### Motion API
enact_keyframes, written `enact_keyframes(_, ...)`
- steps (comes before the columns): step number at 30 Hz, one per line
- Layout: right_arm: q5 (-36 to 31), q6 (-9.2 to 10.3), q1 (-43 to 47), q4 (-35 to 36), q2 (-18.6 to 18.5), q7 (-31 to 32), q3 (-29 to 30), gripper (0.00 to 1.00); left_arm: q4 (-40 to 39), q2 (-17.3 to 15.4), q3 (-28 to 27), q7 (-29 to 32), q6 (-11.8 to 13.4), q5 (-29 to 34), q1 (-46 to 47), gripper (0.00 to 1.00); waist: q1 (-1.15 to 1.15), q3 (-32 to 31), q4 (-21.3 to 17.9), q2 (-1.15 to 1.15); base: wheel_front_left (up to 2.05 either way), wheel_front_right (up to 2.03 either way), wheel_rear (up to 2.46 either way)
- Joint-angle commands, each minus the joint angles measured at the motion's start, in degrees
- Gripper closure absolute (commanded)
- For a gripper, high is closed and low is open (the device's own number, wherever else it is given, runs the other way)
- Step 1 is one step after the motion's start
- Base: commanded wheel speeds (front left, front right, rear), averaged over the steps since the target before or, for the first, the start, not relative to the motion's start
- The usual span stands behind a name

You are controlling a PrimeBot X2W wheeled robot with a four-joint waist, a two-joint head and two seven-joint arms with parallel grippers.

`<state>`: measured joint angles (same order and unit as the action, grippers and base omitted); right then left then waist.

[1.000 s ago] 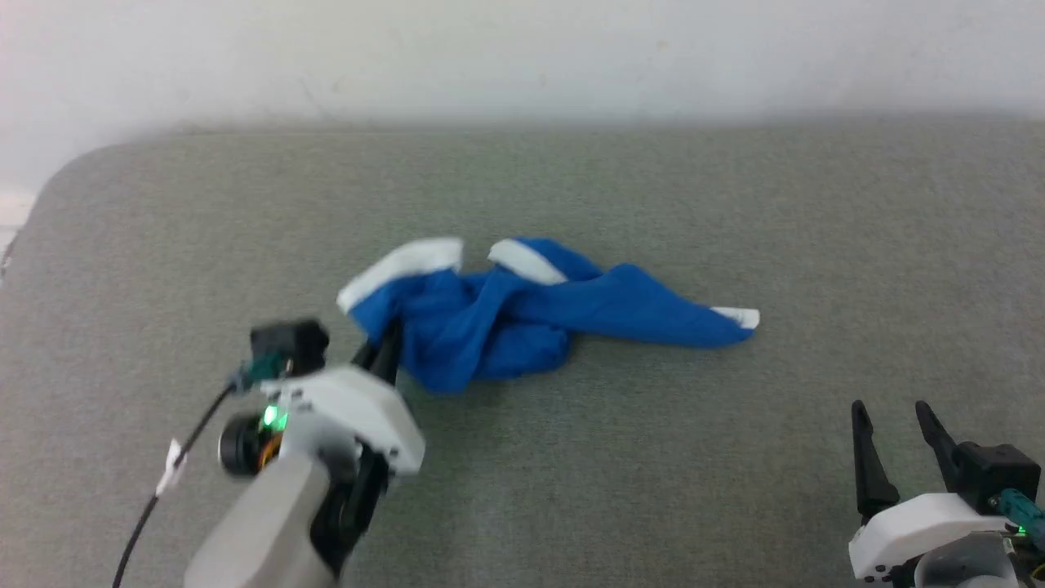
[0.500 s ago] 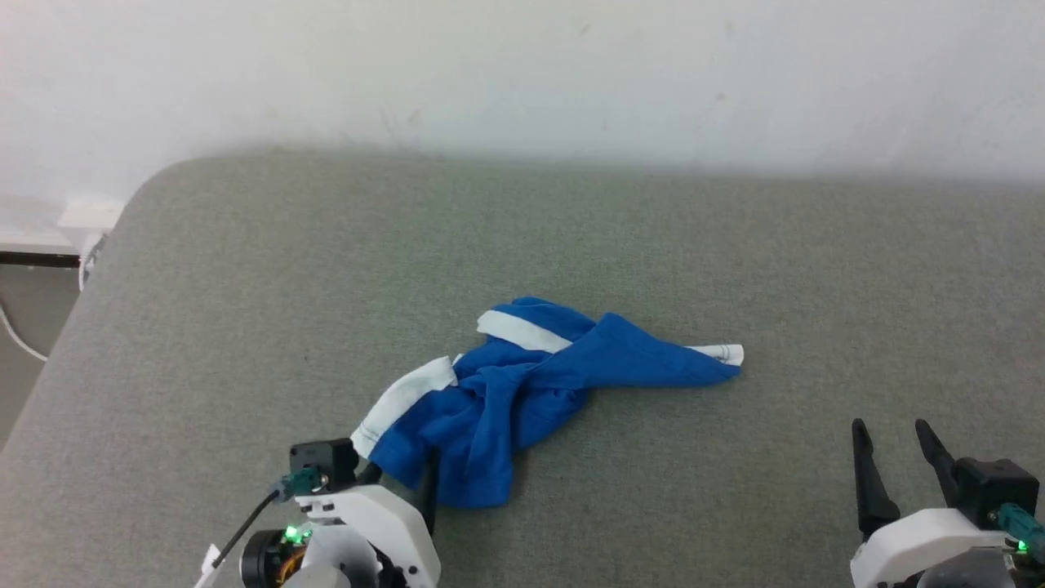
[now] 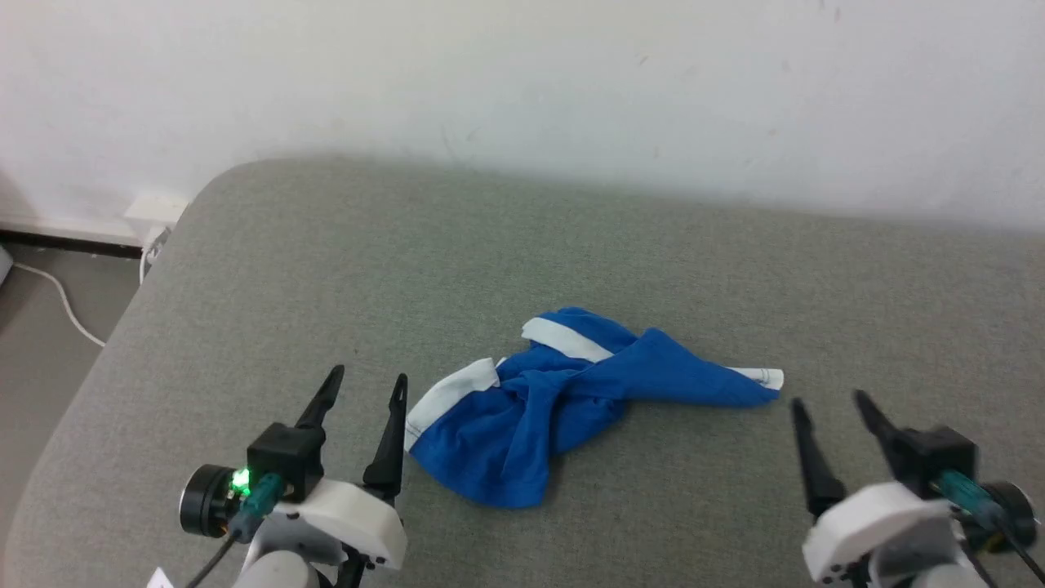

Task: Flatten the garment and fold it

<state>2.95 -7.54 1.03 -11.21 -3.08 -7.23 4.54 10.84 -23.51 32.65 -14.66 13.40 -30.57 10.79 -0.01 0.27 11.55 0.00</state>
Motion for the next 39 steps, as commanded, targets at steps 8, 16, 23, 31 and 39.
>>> enact_keyframes(8,6.60,0.05,-10.14,0.09,-11.11,20.73,-13.33,0.00,-7.57,5.31,-8.01,-0.32,-2.66,12.60,-8.07,0.00,0.01,3.39,4.92,0.00,0.00,0.00,0.00)
enact_keyframes(16,14.45,0.05,-19.02,-7.34,-18.43,36.06,-21.93,0.00,-5.54,11.27,-11.62,-0.33,-8.28,17.08,-8.68,0.00,0.01,6.94,9.70,0.00,0.00,0.00,0.00)
enact_keyframes(23,15.03,0.05,-23.53,-14.95,-21.16,35.92,-26.28,0.00,-3.94,15.02,-14.56,-0.33,-11.64,19.65,-8.39,0.00,0.01,8.84,12.06,0.00,0.00,0.00,0.00)
enact_keyframes(31,15.05,0.05,-24.88,-19.47,-21.39,32.41,-29.35,1.00,-2.83,16.95,-17.46,-0.33,-13.78,21.59,-8.72,0.00,0.01,8.70,11.24,0.00,0.00,0.00,0.00)
enact_keyframes(39,12.31,0.05,-25.69,-14.73,-20.98,21.43,-25.85,1.00,-1.42,17.91,-19.86,-0.33,-15.73,22.95,-10.26,0.00,0.01,4.38,6.79,0.00,0.00,0.00,0.00)
